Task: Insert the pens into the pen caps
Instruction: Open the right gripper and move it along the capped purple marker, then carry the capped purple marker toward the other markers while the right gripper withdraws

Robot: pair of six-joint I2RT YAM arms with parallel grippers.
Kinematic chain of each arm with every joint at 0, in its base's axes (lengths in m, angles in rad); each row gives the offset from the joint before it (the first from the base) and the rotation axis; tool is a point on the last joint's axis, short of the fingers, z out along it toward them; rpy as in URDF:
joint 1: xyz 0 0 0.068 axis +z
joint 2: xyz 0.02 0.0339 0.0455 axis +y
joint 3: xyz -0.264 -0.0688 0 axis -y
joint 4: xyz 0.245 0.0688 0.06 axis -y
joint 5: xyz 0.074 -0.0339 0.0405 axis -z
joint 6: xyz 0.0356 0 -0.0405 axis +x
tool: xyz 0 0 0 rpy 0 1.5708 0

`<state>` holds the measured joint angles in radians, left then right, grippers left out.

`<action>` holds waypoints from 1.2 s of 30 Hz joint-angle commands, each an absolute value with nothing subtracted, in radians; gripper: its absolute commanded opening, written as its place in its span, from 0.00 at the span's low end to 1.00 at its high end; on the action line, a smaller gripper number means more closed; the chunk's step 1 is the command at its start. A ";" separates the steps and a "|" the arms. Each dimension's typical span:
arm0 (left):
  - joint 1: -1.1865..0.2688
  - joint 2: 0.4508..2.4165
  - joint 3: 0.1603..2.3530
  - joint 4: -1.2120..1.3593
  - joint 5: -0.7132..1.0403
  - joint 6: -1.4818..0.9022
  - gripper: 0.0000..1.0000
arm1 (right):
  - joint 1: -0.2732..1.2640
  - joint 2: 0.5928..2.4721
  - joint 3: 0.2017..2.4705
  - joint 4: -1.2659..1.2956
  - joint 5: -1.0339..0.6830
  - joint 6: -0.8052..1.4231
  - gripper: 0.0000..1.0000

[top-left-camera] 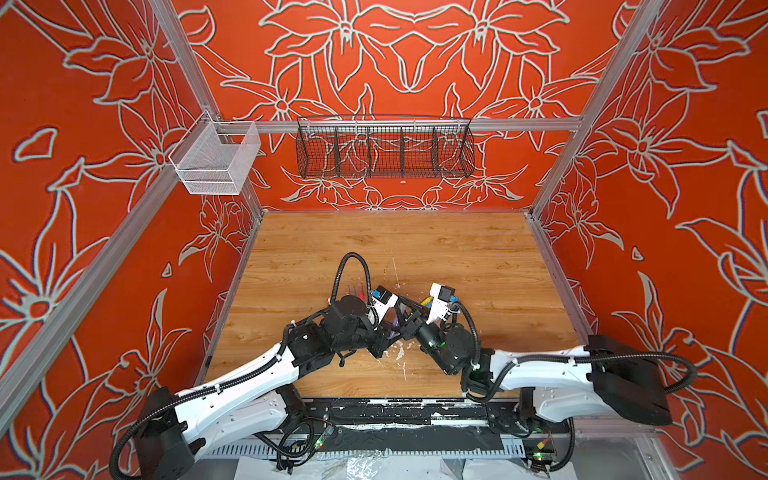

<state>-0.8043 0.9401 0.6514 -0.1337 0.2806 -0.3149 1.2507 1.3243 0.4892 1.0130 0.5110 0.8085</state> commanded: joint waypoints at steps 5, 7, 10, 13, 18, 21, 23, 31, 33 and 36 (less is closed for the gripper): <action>-0.654 0.913 0.652 0.566 0.026 -0.405 0.00 | 1.429 1.367 0.377 1.023 0.092 0.765 0.00; -0.644 0.912 0.634 0.592 0.036 -0.417 0.00 | 1.430 1.356 0.386 1.002 0.101 0.762 0.00; -0.637 0.903 0.653 0.555 0.059 -0.414 0.00 | 1.430 1.317 0.394 0.943 0.142 0.747 0.00; -0.638 0.879 0.649 0.501 0.084 -0.401 0.00 | 1.430 1.209 0.414 0.803 0.218 0.707 0.02; -0.638 0.843 0.604 0.357 0.112 -0.403 0.00 | 1.417 1.006 0.542 0.327 0.461 0.681 0.14; -0.638 0.829 0.572 0.264 0.150 -0.420 0.00 | 1.371 0.895 0.561 0.204 0.500 0.642 0.31; -0.638 0.820 0.547 0.214 0.152 -0.441 0.00 | 1.329 0.829 0.583 0.118 0.513 0.625 0.35; -0.638 0.824 0.463 0.110 0.128 -0.579 0.00 | 1.104 0.689 0.595 -0.073 0.562 0.515 0.64; -0.638 0.856 0.468 0.083 0.119 -0.594 0.00 | 1.033 0.692 0.582 -0.110 0.605 0.497 0.65; -0.638 0.920 0.491 0.043 0.107 -0.602 0.00 | 0.918 0.695 0.551 -0.134 0.638 0.459 0.66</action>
<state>-0.6376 0.8829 0.4667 0.0895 0.1360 -0.5591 0.9867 0.6971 0.5739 -0.0452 0.5694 0.5186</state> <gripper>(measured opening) 0.145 0.659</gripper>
